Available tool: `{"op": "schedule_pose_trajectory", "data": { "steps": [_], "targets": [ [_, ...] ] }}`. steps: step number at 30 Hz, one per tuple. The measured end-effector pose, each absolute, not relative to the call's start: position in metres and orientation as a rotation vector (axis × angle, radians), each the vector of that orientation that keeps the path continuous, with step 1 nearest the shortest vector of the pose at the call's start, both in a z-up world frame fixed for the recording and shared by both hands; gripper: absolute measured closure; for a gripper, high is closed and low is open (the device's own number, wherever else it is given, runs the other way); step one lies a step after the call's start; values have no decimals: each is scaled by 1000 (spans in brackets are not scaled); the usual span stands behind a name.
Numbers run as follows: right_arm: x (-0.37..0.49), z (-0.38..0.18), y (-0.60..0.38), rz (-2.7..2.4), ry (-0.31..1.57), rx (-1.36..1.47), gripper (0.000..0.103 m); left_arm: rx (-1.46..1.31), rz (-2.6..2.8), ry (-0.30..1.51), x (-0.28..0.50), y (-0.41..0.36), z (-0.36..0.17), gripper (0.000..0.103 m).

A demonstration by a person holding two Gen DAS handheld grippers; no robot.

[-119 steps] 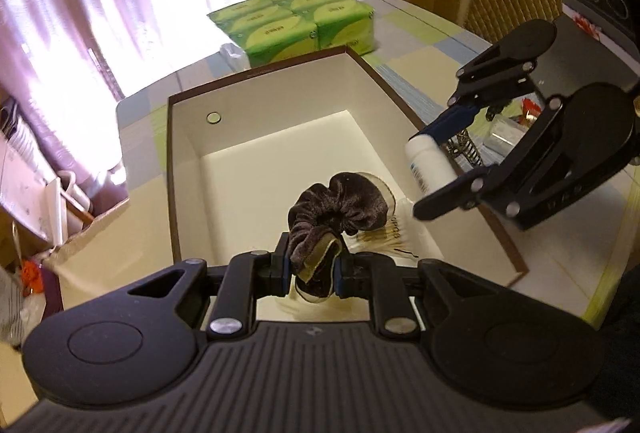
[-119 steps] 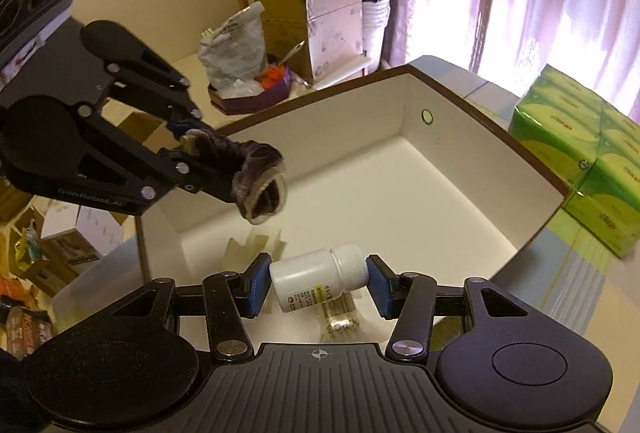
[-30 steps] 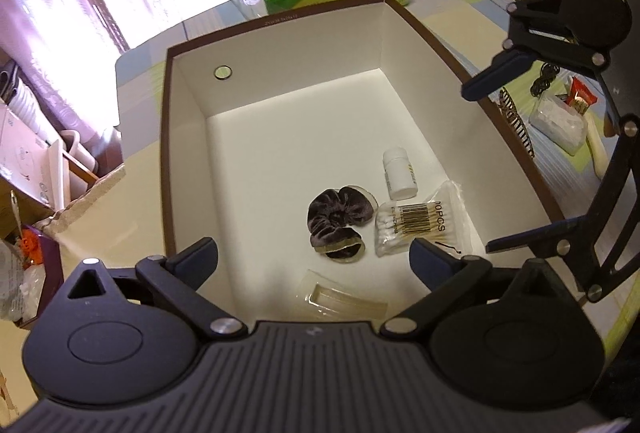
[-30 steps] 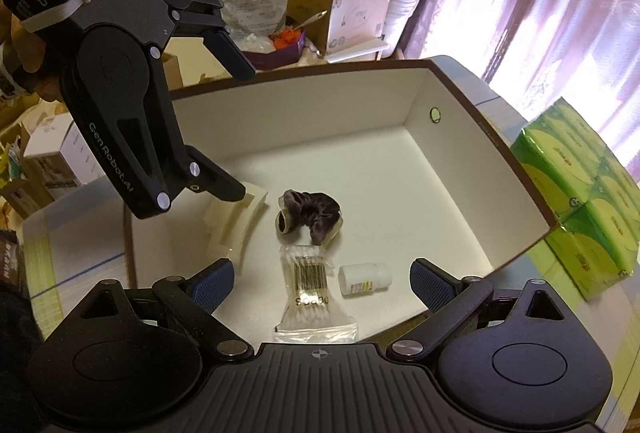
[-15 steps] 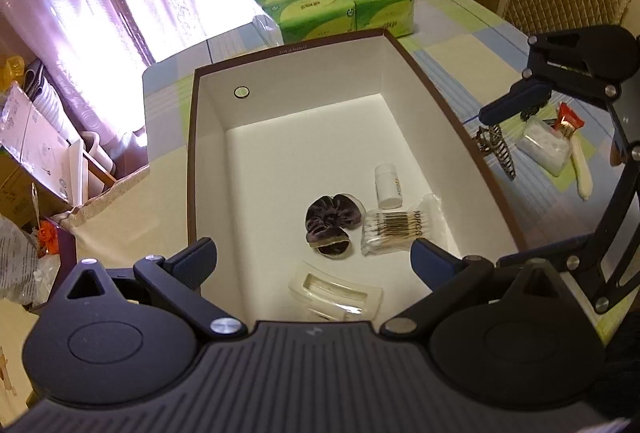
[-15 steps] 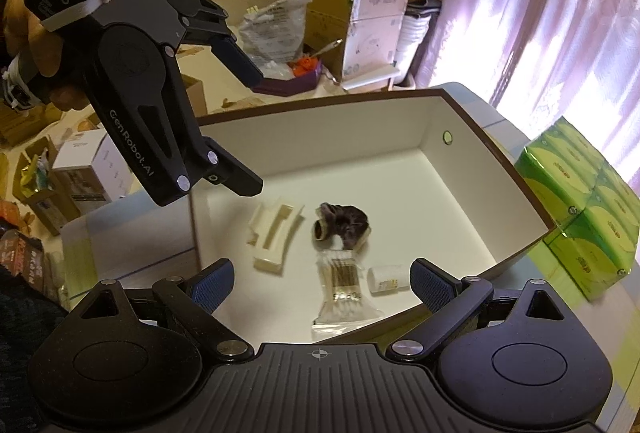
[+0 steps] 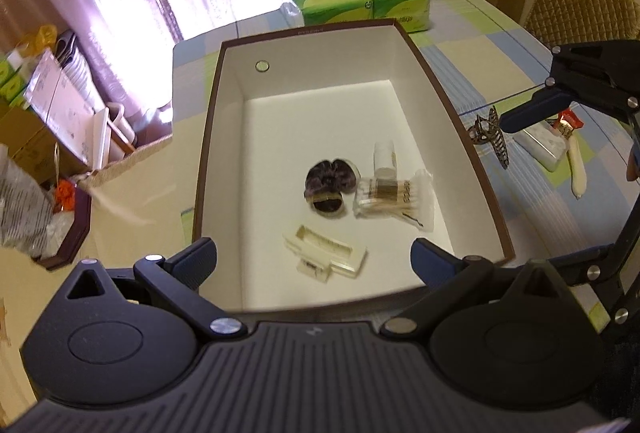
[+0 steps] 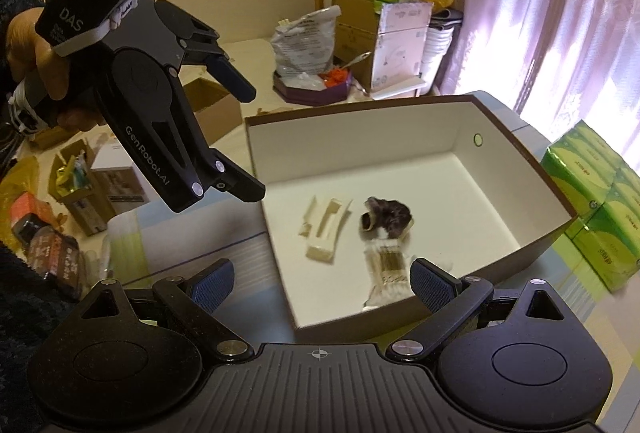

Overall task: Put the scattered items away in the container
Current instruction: 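Move both open grippers from the box back to the items on the table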

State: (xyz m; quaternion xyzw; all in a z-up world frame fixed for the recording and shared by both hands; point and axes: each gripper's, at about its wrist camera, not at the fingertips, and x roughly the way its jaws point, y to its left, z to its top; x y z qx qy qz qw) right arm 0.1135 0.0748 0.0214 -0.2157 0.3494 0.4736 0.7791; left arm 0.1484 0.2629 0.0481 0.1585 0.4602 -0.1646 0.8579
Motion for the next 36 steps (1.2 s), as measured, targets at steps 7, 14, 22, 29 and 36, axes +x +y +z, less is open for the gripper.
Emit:
{"op": "schedule_pose_trajectory", "data": {
  "steps": [7, 14, 22, 29, 36],
  "targets": [
    [97, 19, 54, 1073, 761, -443, 4, 300, -281, 998, 121, 259, 45, 1],
    [85, 17, 30, 1113, 773, -433, 4, 235, -219, 1025, 98, 247, 43, 1],
    [79, 11, 0, 1116, 797, -411, 4, 170, -158, 1055, 71, 228, 35, 1],
    [79, 4, -41, 1054, 839, -345, 4, 140, -140, 1069, 53, 200, 26, 1],
    [82, -4, -95, 924, 888, -271, 4, 103, -202, 1090, 39, 158, 9, 1]
  ]
}}
